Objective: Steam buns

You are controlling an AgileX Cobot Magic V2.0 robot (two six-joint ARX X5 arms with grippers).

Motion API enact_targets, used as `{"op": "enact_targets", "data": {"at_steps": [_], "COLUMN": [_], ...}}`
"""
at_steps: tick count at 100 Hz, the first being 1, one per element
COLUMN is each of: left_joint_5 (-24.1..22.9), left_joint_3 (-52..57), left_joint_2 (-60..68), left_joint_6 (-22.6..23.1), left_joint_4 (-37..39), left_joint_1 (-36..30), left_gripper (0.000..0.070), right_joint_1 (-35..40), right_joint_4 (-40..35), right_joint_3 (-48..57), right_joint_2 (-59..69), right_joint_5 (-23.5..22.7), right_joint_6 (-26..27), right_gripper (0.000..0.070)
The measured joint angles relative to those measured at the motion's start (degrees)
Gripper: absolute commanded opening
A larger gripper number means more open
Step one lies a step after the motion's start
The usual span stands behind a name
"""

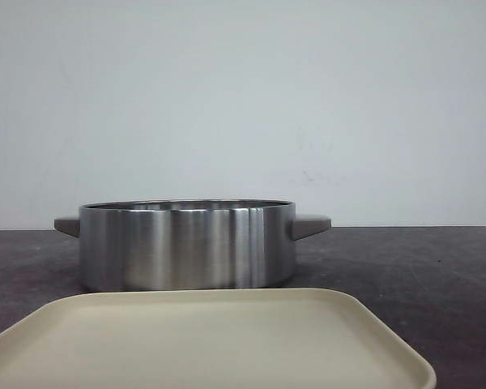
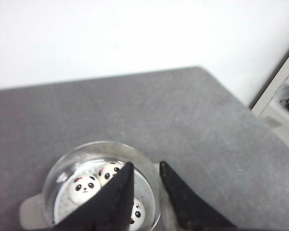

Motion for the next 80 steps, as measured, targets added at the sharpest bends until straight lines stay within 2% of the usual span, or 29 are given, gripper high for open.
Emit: {"op": "enact_targets", "data": {"at_steps": [9, 15, 21, 37, 56, 80], "left_joint_5": [-0.66, -1.36, -2.32, -2.54, -2.54, -2.54], "left_joint_3": [-4.74, -8.90, -13.75, -23.34, -23.89, -23.89], "left_joint_2": [-6.10, -10.58, -14.78, -23.69, -27.85, -28.94], "left_joint_6": [0.09, 0.04, -0.35, -3.13, -5.49, -5.77], "left_joint_4": [-2.03, -3.91, -4.72, -5.11, -6.69, -7.82], "left_joint_1": [-0.63, -0.72, -0.72, -0.72, -0.72, -0.72], "left_gripper": [0.0050, 0.0049, 0.0049, 0.0050, 0.0055, 0.0057], "right_joint_1": [0.02, 0.33, 0.37, 0.09, 0.07, 0.09], "right_joint_4": [14.49, 22.18, 25.57, 26.18, 25.90, 25.94], "right_joint_3": [-7.56, -11.04, -12.33, -12.37, -12.37, -12.37], "right_joint_2": [-1.09, -1.01, -0.59, -0.13, 0.42, 0.42], "right_joint_5": [-12.41, -16.28, -15.65, -10.80, -10.84, -10.80], "right_joint_6": [-5.35, -6.95, -7.89, -8.68, -9.20, -9.22], "right_gripper": [0.0012, 0.0012, 0.0012, 0.0012, 0.0012, 0.0012]}}
